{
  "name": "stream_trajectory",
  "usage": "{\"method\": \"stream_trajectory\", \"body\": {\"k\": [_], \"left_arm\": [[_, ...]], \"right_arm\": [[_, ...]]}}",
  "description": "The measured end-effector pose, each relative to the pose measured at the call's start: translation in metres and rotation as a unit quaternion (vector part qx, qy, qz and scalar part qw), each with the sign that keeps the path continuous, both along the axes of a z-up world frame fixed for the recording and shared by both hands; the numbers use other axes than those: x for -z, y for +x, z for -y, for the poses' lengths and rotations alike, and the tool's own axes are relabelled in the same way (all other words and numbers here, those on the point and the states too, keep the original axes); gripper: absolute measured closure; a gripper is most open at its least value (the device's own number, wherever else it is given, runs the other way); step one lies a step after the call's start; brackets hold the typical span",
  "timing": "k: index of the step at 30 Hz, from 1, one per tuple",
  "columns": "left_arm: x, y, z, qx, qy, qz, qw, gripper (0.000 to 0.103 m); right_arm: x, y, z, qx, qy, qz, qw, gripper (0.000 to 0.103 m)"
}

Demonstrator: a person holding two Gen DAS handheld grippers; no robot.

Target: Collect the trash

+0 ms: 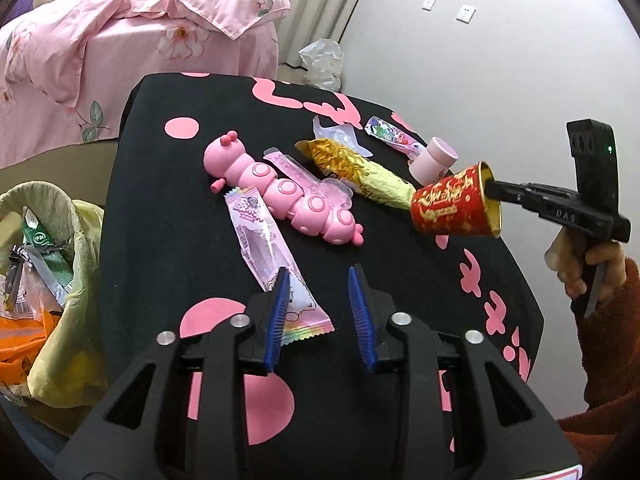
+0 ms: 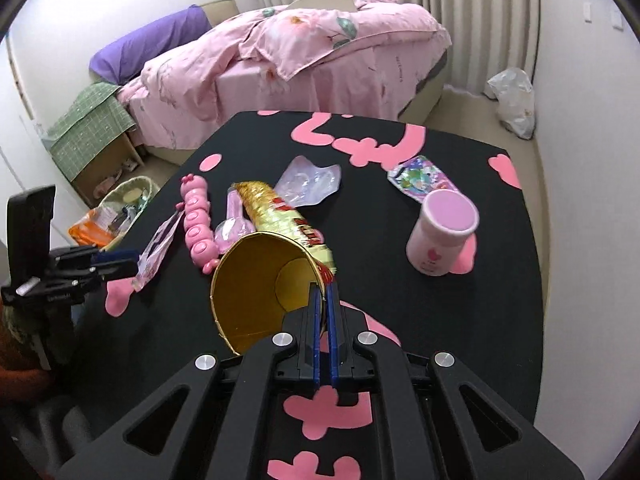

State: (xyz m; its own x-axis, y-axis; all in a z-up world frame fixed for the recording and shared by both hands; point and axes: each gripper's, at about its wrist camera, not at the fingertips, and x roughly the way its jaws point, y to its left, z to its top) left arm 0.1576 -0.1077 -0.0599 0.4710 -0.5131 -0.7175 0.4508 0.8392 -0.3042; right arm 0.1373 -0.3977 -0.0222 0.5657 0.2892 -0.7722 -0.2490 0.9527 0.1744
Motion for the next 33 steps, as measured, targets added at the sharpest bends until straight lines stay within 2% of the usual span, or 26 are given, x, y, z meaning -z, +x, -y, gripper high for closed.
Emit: {"method": "stream_trajectory", "body": {"k": [1, 3, 4, 5, 7, 12, 14, 21, 23, 25, 28, 29, 31, 33], "left_arm": [[0.0, 0.0, 0.0, -0.002, 0.001, 0.0, 1.0, 0.068], [0.001, 0.001, -0.002, -0.008, 0.001, -0.002, 1.0, 0.068], [0.001, 0.002, -0.003, -0.012, 0.0, -0.003, 0.9999, 0.068], [0.001, 0.002, -0.004, -0.014, -0.001, -0.004, 0.9999, 0.067], [0.001, 0.003, -0.007, -0.021, -0.002, -0.005, 0.9998, 0.066], [0.001, 0.004, -0.013, -0.036, -0.003, -0.009, 0.9993, 0.063], [0.001, 0.002, -0.014, -0.041, -0.001, -0.007, 0.9991, 0.063], [-0.004, -0.009, -0.016, -0.043, 0.01, 0.002, 0.999, 0.058], [-0.005, -0.013, -0.016, -0.047, 0.016, 0.006, 0.9988, 0.058], [-0.006, -0.016, -0.015, -0.05, 0.02, 0.011, 0.9985, 0.058], [-0.009, -0.021, -0.012, -0.053, 0.028, 0.019, 0.998, 0.058], [-0.011, -0.023, -0.011, -0.052, 0.03, 0.023, 0.9979, 0.058], [-0.016, -0.028, -0.011, -0.051, 0.034, 0.033, 0.9976, 0.058], [-0.02, -0.031, -0.014, -0.05, 0.036, 0.041, 0.9973, 0.057]], "right_arm": [[0.001, 0.0, -0.001, 0.0, 0.004, 0.002, 1.0, 0.095], [0.001, -0.002, -0.002, 0.002, 0.007, 0.013, 1.0, 0.085], [0.001, -0.004, -0.002, 0.003, 0.011, 0.022, 1.0, 0.068], [0.0, -0.005, -0.001, 0.001, 0.017, 0.025, 1.0, 0.058], [-0.001, -0.01, -0.001, -0.001, 0.026, 0.033, 0.999, 0.057], [-0.003, -0.03, -0.006, -0.003, 0.01, 0.053, 0.999, 0.056], [0.0, -0.04, -0.008, -0.004, 0.012, 0.057, 0.998, 0.048], [0.012, -0.082, -0.013, -0.001, 0.011, 0.044, 0.999, 0.048], [0.011, -0.095, -0.013, 0.017, 0.016, 0.054, 0.998, 0.048], [0.012, -0.1, -0.016, 0.058, 0.023, 0.071, 0.995, 0.047], [0.014, -0.1, -0.032, 0.074, 0.002, 0.1, 0.992, 0.048], [0.016, -0.095, -0.037, 0.09, 0.011, 0.11, 0.99, 0.048], [0.023, -0.084, -0.039, 0.109, 0.02, 0.109, 0.988, 0.048], [0.032, -0.074, -0.039, 0.132, 0.001, 0.101, 0.986, 0.047]]}}
